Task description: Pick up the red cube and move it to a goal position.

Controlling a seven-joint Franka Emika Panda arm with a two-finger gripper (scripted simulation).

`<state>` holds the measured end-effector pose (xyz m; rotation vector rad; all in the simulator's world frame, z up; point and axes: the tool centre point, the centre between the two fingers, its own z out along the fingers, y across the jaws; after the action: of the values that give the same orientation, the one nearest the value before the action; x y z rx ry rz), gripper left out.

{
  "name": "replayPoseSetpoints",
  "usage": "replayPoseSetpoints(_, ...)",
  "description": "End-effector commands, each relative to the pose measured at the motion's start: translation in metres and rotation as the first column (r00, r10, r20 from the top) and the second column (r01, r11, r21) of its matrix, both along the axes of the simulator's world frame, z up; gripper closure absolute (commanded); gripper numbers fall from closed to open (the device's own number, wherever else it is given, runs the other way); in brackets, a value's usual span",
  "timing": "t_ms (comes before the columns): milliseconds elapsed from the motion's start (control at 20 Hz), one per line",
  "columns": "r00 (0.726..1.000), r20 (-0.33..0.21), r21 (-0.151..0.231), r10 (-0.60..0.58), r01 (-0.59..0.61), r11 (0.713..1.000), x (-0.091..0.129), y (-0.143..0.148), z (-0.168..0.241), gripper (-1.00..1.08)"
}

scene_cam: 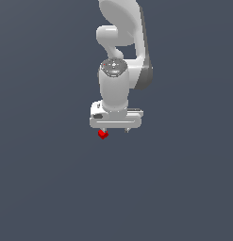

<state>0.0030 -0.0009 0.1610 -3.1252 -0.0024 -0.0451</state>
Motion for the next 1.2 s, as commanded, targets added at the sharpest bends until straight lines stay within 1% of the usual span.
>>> replayPoseSetpoints(0,1.0,0.0,0.0,0.0,0.0,1.0,0.0,0.0,0.0,-0.92)
replayPoseSetpoints(350,1.0,-0.001,-0.001,0.03,-0.03,1.0,-0.004,-0.002,-0.006,-0.92)
replayPoseSetpoints(700,0.993,-0.004,-0.004,0.121,-0.121,0.993,-0.016,-0.007,-0.024,-0.92)
replayPoseSetpoints(950,0.975,-0.007,-0.006,0.22,-0.22,0.975,-0.029,-0.015,-0.044,-0.92)
replayPoseSetpoints(1150,0.95,-0.011,-0.008,0.312,-0.312,0.95,-0.04,-0.024,-0.063,-0.92)
